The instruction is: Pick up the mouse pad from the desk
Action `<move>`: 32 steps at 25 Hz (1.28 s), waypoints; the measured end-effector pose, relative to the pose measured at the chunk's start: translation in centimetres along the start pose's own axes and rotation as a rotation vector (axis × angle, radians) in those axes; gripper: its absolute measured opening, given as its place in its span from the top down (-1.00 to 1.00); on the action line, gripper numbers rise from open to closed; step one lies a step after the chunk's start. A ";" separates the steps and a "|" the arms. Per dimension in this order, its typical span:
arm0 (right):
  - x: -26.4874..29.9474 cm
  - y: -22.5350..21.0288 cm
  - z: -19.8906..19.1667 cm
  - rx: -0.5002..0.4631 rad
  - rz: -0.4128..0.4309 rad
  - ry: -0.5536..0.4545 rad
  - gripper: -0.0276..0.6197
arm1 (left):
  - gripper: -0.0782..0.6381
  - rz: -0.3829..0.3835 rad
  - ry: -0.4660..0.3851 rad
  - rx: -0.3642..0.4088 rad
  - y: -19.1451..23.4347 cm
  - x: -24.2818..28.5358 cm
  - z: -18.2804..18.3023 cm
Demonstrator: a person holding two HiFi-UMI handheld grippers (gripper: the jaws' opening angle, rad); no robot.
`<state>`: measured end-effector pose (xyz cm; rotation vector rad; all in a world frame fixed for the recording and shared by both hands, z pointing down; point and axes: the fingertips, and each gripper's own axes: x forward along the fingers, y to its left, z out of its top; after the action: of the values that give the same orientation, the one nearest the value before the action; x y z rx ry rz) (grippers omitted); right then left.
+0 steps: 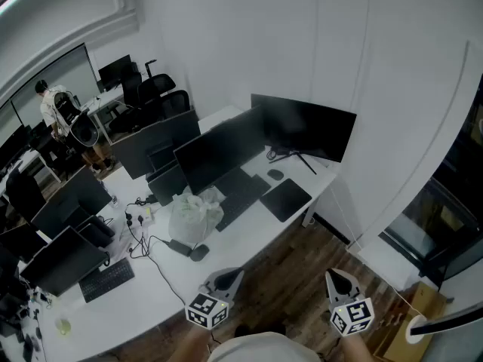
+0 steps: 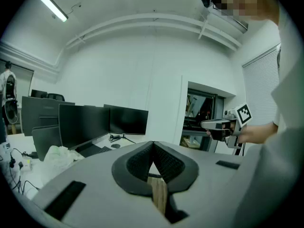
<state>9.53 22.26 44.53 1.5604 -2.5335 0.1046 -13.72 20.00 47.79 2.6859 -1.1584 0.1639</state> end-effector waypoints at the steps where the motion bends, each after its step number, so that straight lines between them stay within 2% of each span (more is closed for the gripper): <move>1: 0.1 0.0 0.0 -0.003 0.003 0.000 0.88 | 0.73 0.001 -0.002 0.000 0.1 0.0 0.1; 12: 0.3 0.6 0.4 -0.026 0.032 -0.007 0.88 | 0.73 -0.004 -0.007 -0.006 -0.2 0.2 0.3; 25: -0.4 -0.7 -0.1 0.025 0.005 -0.012 0.88 | 0.73 -0.013 0.002 -0.024 -1.3 1.0 0.0; 32: -0.9 -1.7 -1.1 0.039 0.014 0.000 0.88 | 0.51 -0.021 0.011 -0.047 -2.5 1.8 -0.5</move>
<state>11.61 22.46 45.42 1.5568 -2.5572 0.1563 -10.64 20.52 48.25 2.6516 -1.1171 0.1453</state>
